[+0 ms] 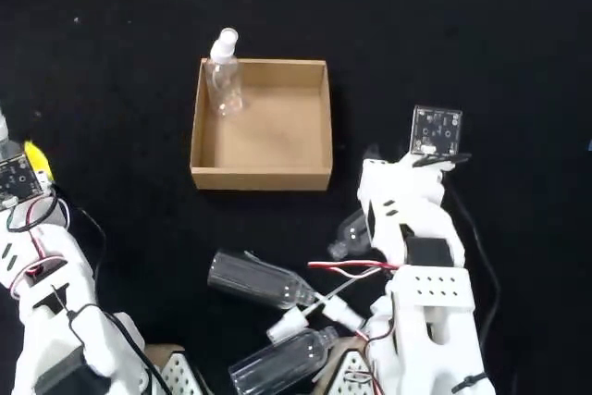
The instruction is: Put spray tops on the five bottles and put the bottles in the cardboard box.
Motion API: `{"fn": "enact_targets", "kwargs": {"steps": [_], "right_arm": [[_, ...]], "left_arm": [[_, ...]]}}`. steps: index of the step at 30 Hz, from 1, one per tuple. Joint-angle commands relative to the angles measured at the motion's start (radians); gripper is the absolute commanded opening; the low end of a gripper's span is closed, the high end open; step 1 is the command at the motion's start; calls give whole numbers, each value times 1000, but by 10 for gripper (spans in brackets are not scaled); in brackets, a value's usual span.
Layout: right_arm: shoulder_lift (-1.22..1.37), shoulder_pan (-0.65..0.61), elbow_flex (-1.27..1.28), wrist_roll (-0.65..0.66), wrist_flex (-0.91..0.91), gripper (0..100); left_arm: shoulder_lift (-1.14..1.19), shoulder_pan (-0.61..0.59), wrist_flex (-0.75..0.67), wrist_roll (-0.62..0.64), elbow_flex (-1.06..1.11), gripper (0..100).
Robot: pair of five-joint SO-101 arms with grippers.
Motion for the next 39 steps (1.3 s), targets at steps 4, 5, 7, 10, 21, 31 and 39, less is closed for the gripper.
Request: {"fn": "enact_targets", "kwargs": {"steps": [4,5,7,10,21,31,39], "right_arm": [[5,9,-4,11,-37,120],[5,9,-4,11,-37,120],[5,11,-4,11,-37,120],[5,11,-2,11,-37,120],[5,11,-2,11,-37,120],[5,14,-2,11,-37,120],[5,14,-4,11,-37,120]], "left_arm": [[12,5,-28,-6,-4,128],[12,8,-23,-11,4,128],[3,8,-28,-11,35,130],[2,10,-28,-11,70,130],[14,12,-29,57,-38,127],[288,-31,-51,176,-291,127],[589,-94,-626,172,-228,130]]}}
